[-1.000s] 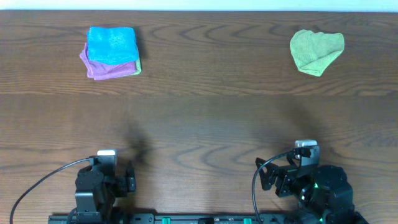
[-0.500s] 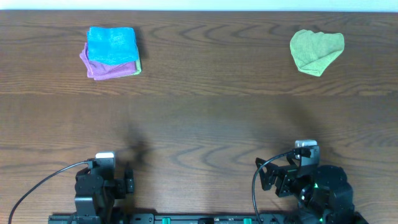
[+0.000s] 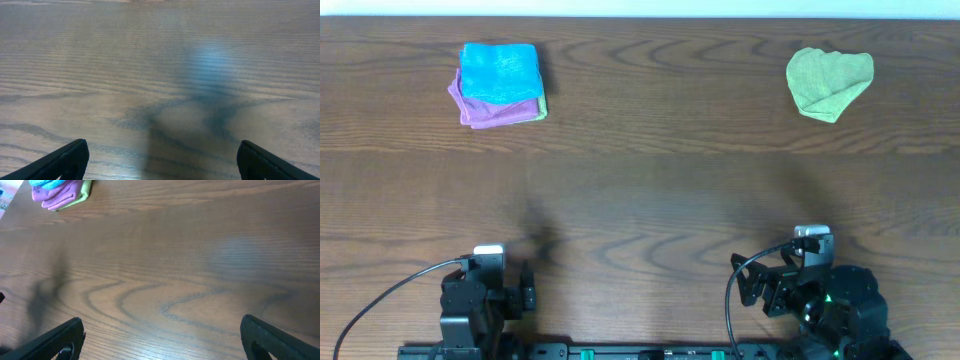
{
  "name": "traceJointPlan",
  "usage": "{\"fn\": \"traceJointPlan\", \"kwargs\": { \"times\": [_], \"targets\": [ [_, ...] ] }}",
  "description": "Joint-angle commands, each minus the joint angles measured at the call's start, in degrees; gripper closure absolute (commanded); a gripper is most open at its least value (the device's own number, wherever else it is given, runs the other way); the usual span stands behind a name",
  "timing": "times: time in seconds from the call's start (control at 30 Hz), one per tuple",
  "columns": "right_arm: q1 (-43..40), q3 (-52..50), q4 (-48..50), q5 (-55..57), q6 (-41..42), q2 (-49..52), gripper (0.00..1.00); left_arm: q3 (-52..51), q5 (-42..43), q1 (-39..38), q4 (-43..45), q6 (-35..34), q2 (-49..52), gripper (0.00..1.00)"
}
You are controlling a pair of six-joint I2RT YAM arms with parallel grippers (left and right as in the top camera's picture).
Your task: Fold the cloth
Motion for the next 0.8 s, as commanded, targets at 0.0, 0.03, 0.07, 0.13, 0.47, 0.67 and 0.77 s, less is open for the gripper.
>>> {"fn": "traceJointPlan", "kwargs": {
  "times": [0.0, 0.03, 0.07, 0.13, 0.47, 0.67, 0.77],
  "targets": [
    [-0.31, -0.09, 0.13, 0.59, 0.87, -0.33, 0.01, -0.26, -1.62, -0.26, -1.31, 1.29, -0.59, 0.05],
    [-0.31, -0.09, 0.13, 0.57, 0.87, -0.33, 0.01, -0.26, -1.62, -0.26, -1.31, 1.29, -0.59, 0.05],
    [-0.31, -0.09, 0.13, 0.57, 0.87, -0.33, 0.01, -0.26, -1.62, -0.26, -1.31, 1.29, -0.59, 0.05],
    [-0.31, -0.09, 0.13, 0.59, 0.87, -0.33, 0.01, -0.26, -1.62, -0.26, -1.33, 1.29, -0.59, 0.05],
    [-1.51, -2.62, 2.62, 11.87, -3.8, -0.63, 0.01, -0.26, -1.62, -0.26, -1.31, 1.27, -0.59, 0.05],
    [-5.68, -7.72, 4.94, 12.2, -17.03, -5.22, 0.01, -0.26, -1.62, -0.26, -1.31, 1.27, -0.59, 0.05],
    [-9.31, -10.6, 5.11, 12.2, -21.42, -9.05, 0.01, -0.26, -1.62, -0.26, -1.33, 1.29, -0.59, 0.05]
  ]
}}
